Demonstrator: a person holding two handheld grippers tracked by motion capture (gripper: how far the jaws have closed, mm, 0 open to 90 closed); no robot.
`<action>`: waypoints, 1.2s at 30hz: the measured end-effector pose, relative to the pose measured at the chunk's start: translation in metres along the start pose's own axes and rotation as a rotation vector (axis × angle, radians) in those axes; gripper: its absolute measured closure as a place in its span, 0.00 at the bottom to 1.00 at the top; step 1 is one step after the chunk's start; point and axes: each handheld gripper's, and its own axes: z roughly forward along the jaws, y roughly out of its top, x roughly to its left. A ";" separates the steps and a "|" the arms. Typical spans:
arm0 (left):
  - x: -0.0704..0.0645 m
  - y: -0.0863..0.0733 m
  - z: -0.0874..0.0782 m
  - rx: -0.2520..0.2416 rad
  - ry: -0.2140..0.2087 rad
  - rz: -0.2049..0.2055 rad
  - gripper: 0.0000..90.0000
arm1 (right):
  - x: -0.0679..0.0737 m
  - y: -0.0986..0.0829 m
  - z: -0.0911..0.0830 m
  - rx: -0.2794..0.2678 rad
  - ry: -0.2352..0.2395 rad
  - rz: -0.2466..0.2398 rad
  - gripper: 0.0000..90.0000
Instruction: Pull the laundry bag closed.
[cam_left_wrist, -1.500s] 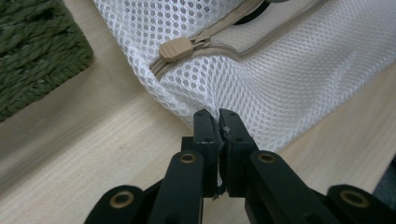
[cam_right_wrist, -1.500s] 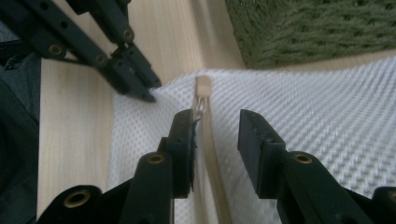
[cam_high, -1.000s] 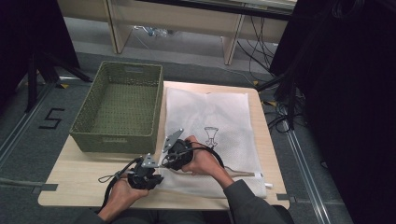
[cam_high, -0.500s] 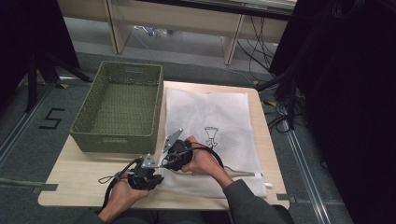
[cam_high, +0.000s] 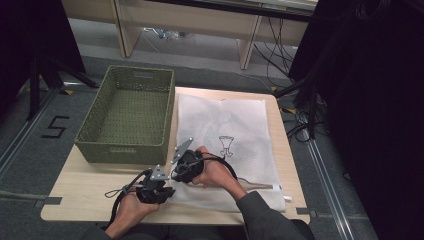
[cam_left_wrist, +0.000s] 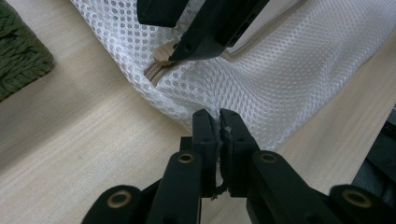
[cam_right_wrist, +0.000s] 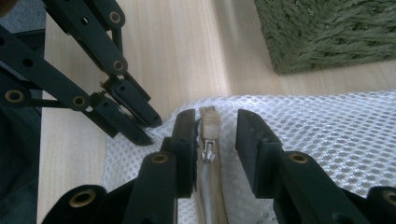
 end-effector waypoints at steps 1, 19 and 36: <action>0.000 0.000 0.000 -0.004 0.002 -0.001 0.94 | 0.000 0.000 0.000 -0.002 0.005 0.001 0.77; 0.000 -0.001 0.001 -0.004 0.002 0.000 0.94 | -0.005 0.002 0.012 0.028 0.048 0.022 0.88; 0.000 -0.003 0.005 0.021 0.003 0.002 0.95 | -0.008 -0.005 -0.008 0.019 0.030 0.064 1.00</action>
